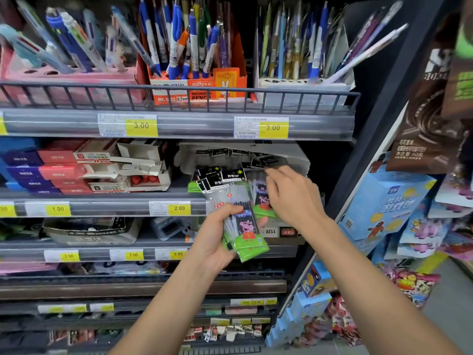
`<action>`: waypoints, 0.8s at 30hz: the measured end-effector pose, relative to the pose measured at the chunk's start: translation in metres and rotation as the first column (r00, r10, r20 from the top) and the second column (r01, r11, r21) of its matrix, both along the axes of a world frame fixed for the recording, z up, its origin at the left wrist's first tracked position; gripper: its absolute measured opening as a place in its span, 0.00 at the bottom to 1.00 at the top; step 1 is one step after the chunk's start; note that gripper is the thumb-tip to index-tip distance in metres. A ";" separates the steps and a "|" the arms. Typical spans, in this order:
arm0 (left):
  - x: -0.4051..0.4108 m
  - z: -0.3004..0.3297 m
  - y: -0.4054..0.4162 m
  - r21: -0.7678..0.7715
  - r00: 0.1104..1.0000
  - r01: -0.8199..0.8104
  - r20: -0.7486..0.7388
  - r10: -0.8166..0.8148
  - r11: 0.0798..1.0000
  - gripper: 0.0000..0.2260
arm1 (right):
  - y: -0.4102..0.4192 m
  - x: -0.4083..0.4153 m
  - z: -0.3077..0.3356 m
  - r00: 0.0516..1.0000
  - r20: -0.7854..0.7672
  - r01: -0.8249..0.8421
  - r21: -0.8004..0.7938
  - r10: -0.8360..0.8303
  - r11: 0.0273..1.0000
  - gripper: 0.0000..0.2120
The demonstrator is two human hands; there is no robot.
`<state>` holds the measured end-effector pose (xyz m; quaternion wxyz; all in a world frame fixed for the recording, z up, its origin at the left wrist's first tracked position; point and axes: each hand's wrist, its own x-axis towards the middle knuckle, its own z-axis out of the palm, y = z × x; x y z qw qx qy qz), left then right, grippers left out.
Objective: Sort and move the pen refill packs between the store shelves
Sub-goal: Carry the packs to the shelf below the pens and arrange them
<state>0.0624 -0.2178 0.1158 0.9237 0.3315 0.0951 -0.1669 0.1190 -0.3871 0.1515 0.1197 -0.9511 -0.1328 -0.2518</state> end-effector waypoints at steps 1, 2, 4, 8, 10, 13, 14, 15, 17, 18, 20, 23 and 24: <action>0.002 0.003 0.000 0.012 1.000 -0.009 -0.009 0.009 1.000 0.20 | -0.004 -0.002 0.002 0.998 0.065 -0.005 0.032 0.003 0.999 0.16; 0.004 0.007 0.000 0.018 1.000 -0.017 -0.018 0.017 1.000 0.22 | -0.010 -0.003 0.002 0.993 0.119 -0.018 0.026 0.015 0.999 0.15; 0.008 0.013 0.000 0.024 0.999 -0.020 -0.025 0.020 1.000 0.19 | -0.025 -0.002 -0.004 0.986 0.142 -0.068 -0.109 0.083 0.992 0.18; 0.015 0.020 0.003 0.074 0.998 -0.004 -0.056 0.008 0.997 0.18 | -0.036 -0.004 -0.017 0.994 -0.063 -0.105 -0.307 0.090 0.946 0.26; 0.019 0.023 0.004 0.085 0.998 0.009 -0.056 -0.005 0.996 0.15 | -0.035 0.000 -0.021 0.996 -0.049 -0.085 -0.343 0.073 0.935 0.26; 0.024 0.025 0.003 0.066 0.999 0.008 -0.053 -0.004 0.998 0.14 | -0.032 0.008 -0.017 0.998 -0.032 -0.069 -0.324 0.061 0.944 0.25; 0.026 0.025 0.003 0.046 0.999 -0.005 -0.048 0.007 0.999 0.14 | -0.032 0.008 -0.015 0.998 -0.026 -0.063 -0.296 0.058 0.953 0.25; 0.027 0.025 0.003 0.031 0.999 -0.012 -0.043 0.013 0.999 0.15 | -0.032 0.007 -0.014 0.998 -0.008 -0.068 -0.258 0.068 0.964 0.26; 0.029 0.025 0.002 0.022 0.999 0.003 -0.036 -0.003 1.000 0.17 | -0.033 -0.002 -0.015 0.982 0.073 -0.164 -0.140 0.176 0.976 0.25; 0.030 0.025 0.002 0.019 0.999 0.016 -0.034 -0.015 1.000 0.18 | -0.034 -0.008 -0.017 0.959 0.119 -0.246 -0.103 0.258 0.964 0.25; 0.032 0.025 0.002 0.019 0.999 0.040 -0.024 -0.040 0.999 0.20 | -0.030 -0.016 -0.020 0.909 0.159 -0.370 -0.118 0.385 0.922 0.21; 0.034 0.030 0.004 0.073 0.999 0.040 -0.026 -0.038 0.997 0.23 | -0.023 -0.011 -0.018 0.874 0.208 -0.408 -0.177 0.439 0.896 0.09; 0.034 0.032 0.006 0.095 0.999 0.046 -0.029 -0.044 0.994 0.25 | -0.022 -0.008 -0.018 0.873 0.211 -0.404 -0.191 0.439 0.895 0.07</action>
